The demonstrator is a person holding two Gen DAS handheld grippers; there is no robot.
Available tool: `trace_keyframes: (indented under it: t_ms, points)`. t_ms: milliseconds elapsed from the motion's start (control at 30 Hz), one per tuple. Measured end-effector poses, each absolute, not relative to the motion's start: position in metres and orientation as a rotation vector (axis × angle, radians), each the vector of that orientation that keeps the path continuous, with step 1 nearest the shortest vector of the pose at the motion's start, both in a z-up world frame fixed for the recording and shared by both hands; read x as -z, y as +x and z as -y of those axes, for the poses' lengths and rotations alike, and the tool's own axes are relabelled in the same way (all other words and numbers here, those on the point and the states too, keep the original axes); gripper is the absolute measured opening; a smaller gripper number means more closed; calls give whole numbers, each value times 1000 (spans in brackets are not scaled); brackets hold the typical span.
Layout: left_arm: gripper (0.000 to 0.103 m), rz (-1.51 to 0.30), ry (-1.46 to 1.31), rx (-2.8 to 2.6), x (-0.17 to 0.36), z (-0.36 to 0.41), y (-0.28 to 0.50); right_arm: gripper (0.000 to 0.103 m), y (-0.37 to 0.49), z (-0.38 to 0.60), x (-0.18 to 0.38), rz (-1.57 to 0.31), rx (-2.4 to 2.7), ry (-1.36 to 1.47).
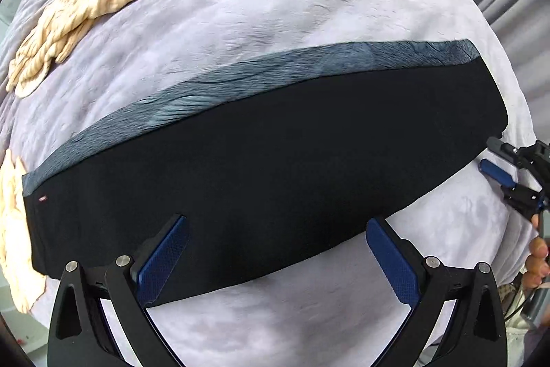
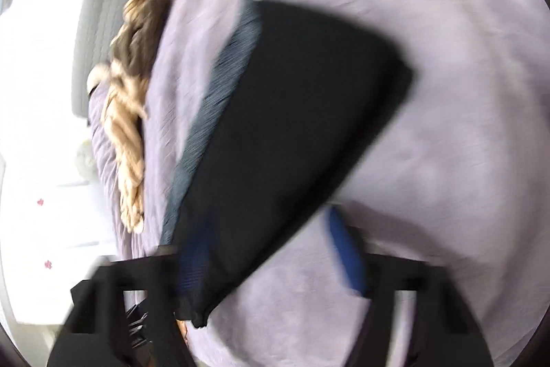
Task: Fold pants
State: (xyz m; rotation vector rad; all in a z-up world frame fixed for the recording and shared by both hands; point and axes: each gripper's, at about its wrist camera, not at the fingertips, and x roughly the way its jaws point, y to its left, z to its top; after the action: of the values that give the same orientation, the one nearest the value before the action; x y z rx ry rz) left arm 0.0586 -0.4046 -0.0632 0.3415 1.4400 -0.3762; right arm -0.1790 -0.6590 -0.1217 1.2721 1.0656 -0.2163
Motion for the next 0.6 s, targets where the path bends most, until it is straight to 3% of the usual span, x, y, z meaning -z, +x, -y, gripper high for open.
trace_keyframes:
  t_ms: [400, 467, 533, 600]
  points:
    - [103, -1346, 390, 343, 63, 448, 103, 48, -168, 689, 165, -893, 205, 1444]
    - [103, -1327, 361, 317, 64, 450, 117, 42, -162, 692, 163, -821, 128, 1483]
    - [103, -1313, 334, 301, 66, 454, 130, 22, -164, 693, 157, -772, 51, 1493]
    - [103, -1294, 335, 278, 73, 460, 141, 21, -165, 694, 154, -774, 26, 1475]
